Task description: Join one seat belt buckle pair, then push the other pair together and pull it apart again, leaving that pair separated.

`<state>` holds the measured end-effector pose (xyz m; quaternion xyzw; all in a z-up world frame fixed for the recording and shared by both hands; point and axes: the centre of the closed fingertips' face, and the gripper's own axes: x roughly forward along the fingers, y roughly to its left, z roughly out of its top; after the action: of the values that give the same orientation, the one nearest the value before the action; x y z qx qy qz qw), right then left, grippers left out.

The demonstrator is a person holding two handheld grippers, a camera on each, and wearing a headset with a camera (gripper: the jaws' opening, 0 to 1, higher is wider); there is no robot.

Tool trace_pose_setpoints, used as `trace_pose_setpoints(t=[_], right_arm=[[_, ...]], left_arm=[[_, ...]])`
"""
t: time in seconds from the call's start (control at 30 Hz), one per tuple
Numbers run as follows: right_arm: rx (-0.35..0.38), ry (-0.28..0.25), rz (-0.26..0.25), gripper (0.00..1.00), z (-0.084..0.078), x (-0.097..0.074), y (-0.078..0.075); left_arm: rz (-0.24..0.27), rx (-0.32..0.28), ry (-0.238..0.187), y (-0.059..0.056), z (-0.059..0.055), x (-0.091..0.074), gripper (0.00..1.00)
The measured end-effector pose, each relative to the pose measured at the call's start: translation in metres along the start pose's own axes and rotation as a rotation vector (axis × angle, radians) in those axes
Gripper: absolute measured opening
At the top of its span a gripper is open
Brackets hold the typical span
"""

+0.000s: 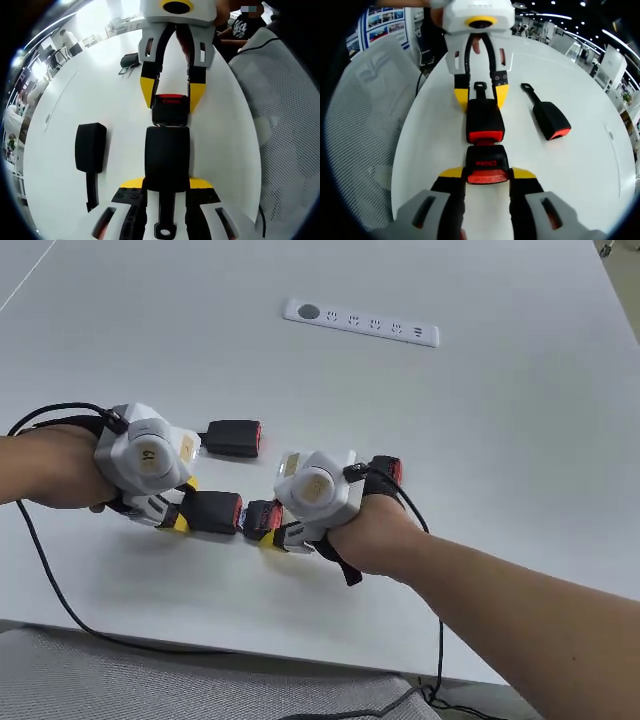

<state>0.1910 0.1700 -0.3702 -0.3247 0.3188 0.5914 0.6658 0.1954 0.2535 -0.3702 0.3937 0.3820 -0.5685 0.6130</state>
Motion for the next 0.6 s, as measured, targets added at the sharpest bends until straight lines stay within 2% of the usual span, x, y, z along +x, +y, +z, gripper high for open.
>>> trace_pose_setpoints(t=[0.6], right_arm=[[0.008,0.0,-0.001,0.33,-0.0013,0.0007,-0.0003]], left_arm=[[-0.003,0.012,0.021,0.0012,-0.0018,0.004,0.3]])
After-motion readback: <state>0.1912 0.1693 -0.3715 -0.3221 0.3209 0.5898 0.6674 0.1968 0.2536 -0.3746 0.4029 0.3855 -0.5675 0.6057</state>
